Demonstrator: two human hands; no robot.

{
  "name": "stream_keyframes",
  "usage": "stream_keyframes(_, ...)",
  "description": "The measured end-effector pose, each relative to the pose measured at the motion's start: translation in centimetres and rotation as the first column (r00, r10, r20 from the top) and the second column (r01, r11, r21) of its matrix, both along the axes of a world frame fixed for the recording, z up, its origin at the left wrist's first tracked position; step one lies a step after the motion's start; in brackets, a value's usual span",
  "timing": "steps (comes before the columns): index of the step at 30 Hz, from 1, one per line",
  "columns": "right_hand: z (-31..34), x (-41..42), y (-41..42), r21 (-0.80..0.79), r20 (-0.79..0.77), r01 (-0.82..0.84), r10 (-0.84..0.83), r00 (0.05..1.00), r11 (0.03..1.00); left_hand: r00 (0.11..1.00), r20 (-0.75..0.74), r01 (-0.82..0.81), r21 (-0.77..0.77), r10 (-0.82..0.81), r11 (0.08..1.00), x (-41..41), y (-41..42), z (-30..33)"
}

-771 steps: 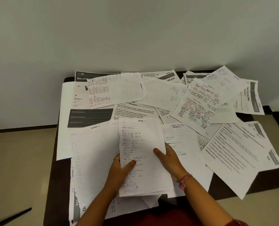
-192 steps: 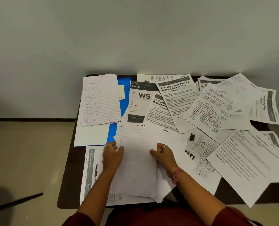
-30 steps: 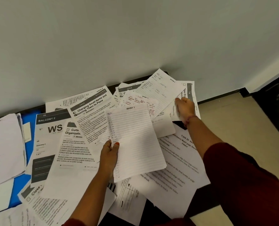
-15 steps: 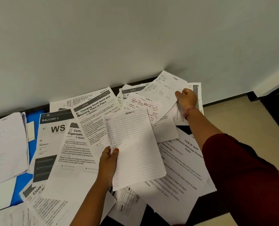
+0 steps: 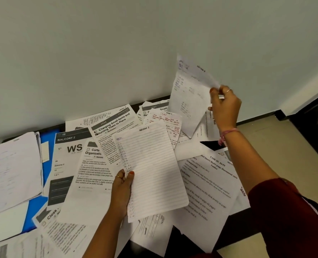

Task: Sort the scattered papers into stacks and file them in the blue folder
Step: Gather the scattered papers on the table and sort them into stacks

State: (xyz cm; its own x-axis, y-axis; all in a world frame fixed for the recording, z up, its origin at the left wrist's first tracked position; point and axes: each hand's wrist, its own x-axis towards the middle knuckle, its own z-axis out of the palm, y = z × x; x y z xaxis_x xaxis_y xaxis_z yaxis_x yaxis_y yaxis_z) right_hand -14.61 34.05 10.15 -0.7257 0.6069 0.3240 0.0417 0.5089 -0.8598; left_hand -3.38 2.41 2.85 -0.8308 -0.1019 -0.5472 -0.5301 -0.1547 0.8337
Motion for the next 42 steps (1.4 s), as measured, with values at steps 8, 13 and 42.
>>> stream_keyframes(8, 4.1, 5.6, -1.6, 0.021, -0.234, 0.067, -0.06, 0.97, 0.998, 1.0, -0.029, -0.003, 0.082, 0.006, 0.997, 2.3, -2.0, 0.8)
stream_keyframes(13, 3.6, 7.9, -2.4, -0.116, -0.128, -0.029, 0.014, 0.992, 0.993, 0.999, -0.05, 0.005, 0.145, 0.002, 0.989, 3.7, -3.2, 1.3)
stream_keyframes(42, -7.3, 14.8, -10.9, -0.856, 0.324, -0.056, 0.617, 0.717, 0.515, 0.987, 0.155, -0.057, 0.119, 0.038, 0.991, 8.5, -3.5, -1.9)
